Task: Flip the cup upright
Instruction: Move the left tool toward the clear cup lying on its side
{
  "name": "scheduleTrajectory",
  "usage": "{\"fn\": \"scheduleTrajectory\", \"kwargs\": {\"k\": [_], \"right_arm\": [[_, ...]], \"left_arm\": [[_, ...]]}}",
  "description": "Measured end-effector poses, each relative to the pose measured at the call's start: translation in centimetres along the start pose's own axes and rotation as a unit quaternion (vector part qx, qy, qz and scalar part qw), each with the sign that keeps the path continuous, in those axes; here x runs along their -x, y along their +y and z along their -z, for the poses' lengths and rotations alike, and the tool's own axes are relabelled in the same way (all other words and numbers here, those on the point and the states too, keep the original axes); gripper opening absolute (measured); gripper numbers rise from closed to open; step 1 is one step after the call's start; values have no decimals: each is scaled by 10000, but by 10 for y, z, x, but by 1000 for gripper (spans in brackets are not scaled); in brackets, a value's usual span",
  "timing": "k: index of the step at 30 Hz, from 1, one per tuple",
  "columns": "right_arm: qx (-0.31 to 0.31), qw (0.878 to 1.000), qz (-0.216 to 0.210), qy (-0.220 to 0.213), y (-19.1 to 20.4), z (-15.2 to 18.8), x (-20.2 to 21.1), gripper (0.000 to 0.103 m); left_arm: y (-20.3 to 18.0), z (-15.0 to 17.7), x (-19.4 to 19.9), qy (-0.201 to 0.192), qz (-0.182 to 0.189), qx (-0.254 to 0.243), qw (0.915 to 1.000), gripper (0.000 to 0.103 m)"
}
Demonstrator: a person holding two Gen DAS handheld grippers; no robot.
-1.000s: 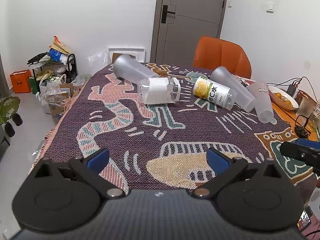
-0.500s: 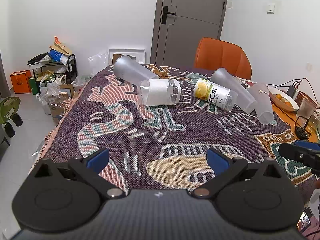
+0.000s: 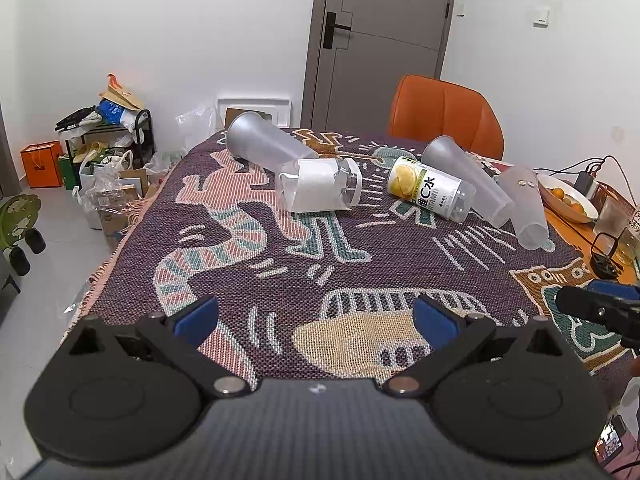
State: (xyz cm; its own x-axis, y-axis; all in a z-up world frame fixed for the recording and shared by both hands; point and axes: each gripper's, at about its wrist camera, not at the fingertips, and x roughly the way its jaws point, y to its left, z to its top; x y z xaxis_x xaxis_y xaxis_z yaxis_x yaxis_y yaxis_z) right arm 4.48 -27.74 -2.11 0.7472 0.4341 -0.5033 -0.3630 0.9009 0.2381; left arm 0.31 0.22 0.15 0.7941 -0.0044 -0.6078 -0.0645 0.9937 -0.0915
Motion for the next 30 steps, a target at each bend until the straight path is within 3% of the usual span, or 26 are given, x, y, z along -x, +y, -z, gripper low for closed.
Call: {"fn": "scheduleTrajectory", "kwargs": {"k": [16,30], "right_arm": [[-78,9999,-39,-50,-6,-5,-10,103],[-319,9994,-76,-88,-28,-20,-35,103]], "left_arm": [[1,-4,-7,-117,33,-67,9999,102],[-6,-26,-40,-137,126,-385,9991,101]]}}
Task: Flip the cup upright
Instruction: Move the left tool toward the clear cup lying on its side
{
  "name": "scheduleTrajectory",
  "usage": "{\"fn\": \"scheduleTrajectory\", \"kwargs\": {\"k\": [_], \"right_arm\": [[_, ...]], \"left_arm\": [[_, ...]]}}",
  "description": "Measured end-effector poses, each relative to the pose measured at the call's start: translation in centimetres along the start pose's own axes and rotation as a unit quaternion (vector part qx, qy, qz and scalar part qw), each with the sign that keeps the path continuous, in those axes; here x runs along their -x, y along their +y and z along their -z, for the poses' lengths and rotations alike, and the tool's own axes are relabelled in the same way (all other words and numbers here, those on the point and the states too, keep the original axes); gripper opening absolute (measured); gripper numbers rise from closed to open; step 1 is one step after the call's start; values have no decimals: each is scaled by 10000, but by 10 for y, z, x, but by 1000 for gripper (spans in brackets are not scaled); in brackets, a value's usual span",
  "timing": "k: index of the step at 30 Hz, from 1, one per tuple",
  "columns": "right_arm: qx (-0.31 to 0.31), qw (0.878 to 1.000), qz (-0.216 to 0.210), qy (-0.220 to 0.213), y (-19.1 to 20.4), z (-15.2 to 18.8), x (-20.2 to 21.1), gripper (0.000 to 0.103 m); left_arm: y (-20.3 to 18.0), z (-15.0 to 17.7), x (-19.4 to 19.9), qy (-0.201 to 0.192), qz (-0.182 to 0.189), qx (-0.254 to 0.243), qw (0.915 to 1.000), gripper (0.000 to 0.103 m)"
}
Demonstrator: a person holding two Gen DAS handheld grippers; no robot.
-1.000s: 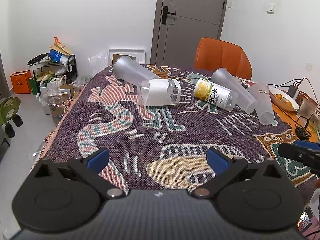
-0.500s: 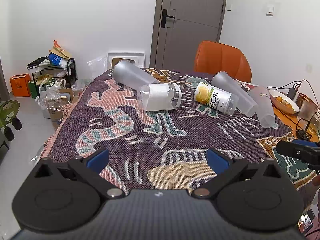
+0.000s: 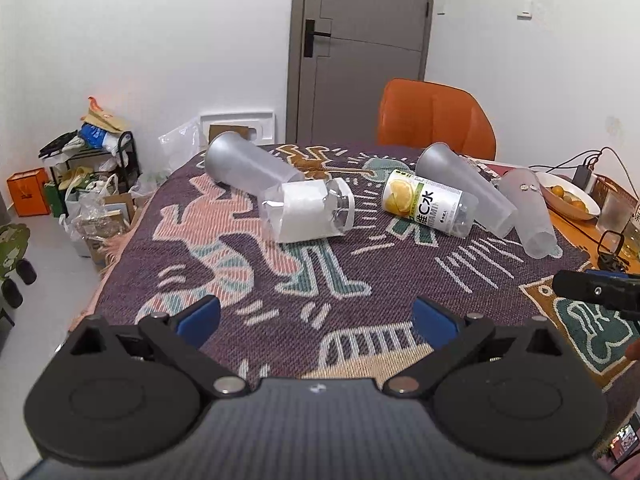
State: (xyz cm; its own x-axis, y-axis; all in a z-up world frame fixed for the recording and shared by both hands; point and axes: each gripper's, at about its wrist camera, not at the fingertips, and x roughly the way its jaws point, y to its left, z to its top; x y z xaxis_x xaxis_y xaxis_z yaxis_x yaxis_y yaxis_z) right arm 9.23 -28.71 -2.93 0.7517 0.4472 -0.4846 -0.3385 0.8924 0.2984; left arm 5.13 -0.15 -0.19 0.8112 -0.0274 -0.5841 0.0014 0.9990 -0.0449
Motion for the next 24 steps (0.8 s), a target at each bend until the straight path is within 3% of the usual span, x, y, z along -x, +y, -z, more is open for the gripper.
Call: {"fn": "scheduleTrajectory", "kwargs": {"k": [11,24], "right_arm": [[-244,9996,120,-79,-22,-16,-17,102],[-500,9987,123,-16,-41,-28,-48,92]], "left_arm": [[-10,-28,-40,144,91,-441,9989,100],[-14,-58,-86,356,141,-1104,9932,94]]}}
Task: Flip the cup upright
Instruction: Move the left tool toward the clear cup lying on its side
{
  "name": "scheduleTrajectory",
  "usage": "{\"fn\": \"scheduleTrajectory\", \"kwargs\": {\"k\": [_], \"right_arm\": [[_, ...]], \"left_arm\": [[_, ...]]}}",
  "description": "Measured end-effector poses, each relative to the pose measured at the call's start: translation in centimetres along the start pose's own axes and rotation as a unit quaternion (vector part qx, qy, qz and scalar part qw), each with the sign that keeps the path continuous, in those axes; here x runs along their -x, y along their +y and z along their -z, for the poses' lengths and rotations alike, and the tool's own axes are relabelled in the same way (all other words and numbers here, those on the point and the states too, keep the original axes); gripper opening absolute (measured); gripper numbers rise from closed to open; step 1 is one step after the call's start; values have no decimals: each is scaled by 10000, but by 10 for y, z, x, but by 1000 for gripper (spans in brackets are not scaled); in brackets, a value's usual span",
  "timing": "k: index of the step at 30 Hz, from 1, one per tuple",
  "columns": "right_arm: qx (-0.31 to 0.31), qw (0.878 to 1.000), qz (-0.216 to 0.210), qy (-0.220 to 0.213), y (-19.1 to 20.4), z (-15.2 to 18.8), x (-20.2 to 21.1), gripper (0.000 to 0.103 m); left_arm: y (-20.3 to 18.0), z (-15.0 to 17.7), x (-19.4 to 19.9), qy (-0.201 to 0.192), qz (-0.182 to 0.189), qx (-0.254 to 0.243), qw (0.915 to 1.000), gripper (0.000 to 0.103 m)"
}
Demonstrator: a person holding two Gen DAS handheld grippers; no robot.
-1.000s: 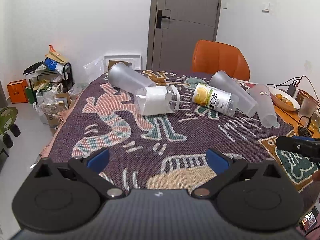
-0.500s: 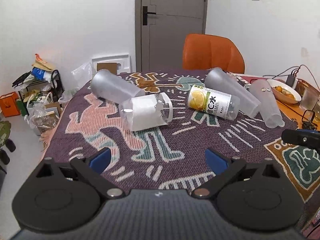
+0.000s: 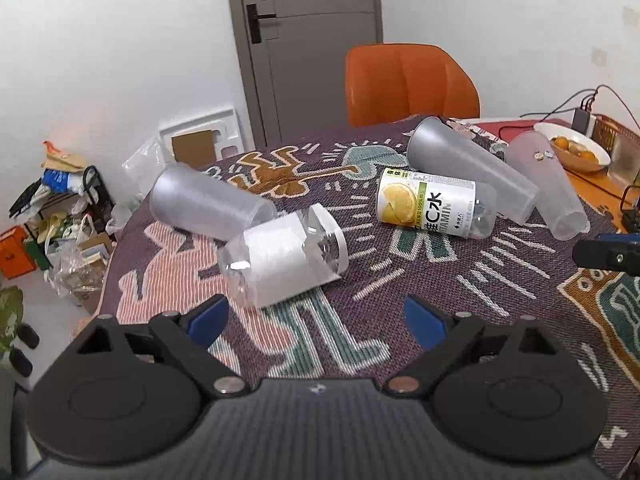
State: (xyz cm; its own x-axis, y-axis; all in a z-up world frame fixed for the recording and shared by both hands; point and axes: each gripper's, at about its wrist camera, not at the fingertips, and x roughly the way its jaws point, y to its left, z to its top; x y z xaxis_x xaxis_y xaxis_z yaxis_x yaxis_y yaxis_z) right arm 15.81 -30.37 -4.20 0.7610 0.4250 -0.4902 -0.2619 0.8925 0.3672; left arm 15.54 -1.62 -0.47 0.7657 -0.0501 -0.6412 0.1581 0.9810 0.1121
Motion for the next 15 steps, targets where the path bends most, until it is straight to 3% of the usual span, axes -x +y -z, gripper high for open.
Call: {"fn": "scheduleTrajectory", "kwargs": {"k": [8,15], "right_arm": [[-131,9999,49,-20,-2,-3,-18,92],[-172,9998,85,89,1,1,-30,92]], "left_arm": [[6,-21,-29,104,-36,-493,9987,87],[6,-31,-57,308,-11,-1201,9923,87]]}}
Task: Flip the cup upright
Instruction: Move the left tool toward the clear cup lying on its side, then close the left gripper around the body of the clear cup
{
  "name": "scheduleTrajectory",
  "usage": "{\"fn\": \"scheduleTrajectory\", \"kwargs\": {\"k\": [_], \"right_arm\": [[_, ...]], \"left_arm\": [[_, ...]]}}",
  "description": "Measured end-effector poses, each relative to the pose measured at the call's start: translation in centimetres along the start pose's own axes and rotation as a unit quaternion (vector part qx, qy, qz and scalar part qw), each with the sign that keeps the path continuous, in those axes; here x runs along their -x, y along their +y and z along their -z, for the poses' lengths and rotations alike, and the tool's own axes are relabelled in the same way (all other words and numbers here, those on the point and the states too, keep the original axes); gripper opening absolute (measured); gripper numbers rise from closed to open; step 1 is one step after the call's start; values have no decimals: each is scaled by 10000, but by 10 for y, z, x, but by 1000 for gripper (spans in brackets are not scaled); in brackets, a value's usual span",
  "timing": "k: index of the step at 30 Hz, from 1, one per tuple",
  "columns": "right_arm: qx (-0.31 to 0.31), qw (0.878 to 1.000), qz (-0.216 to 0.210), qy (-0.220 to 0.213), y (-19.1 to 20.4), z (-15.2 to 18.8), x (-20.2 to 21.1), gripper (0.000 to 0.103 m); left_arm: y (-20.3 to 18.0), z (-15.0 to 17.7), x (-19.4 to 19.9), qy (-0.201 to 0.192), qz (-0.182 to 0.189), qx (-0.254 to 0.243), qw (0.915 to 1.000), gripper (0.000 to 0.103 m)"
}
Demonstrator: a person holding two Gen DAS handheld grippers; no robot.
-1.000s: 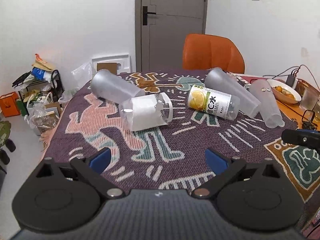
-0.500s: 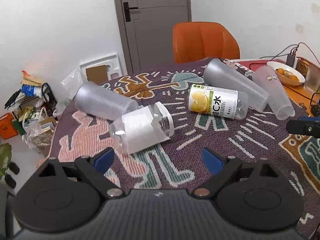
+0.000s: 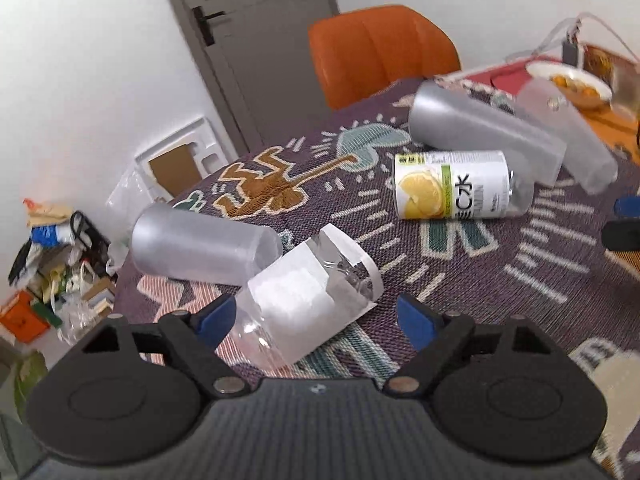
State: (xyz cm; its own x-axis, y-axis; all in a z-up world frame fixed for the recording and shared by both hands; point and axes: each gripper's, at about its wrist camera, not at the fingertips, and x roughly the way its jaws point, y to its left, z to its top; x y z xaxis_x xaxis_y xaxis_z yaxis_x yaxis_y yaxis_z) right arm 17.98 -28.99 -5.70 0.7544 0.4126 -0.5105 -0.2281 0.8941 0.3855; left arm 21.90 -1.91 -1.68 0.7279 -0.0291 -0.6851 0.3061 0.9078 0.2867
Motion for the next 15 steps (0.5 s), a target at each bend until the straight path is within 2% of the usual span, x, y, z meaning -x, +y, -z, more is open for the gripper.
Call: {"fn": "scheduleTrajectory", "kwargs": {"k": [8,12,15], "right_arm": [[30,9999,64,141,5,8,-8,92],[24,9998,91,194,6,11,-8,92],[17,9997,85,225,8,13,-7,92]], "left_arm": [[-1,-6,-30,279,146,-732,9968,87],[-4,-7,-42,419,230,-1213,9915,87],[-7,-6,-49,501,126,-1650,9849,87]]}}
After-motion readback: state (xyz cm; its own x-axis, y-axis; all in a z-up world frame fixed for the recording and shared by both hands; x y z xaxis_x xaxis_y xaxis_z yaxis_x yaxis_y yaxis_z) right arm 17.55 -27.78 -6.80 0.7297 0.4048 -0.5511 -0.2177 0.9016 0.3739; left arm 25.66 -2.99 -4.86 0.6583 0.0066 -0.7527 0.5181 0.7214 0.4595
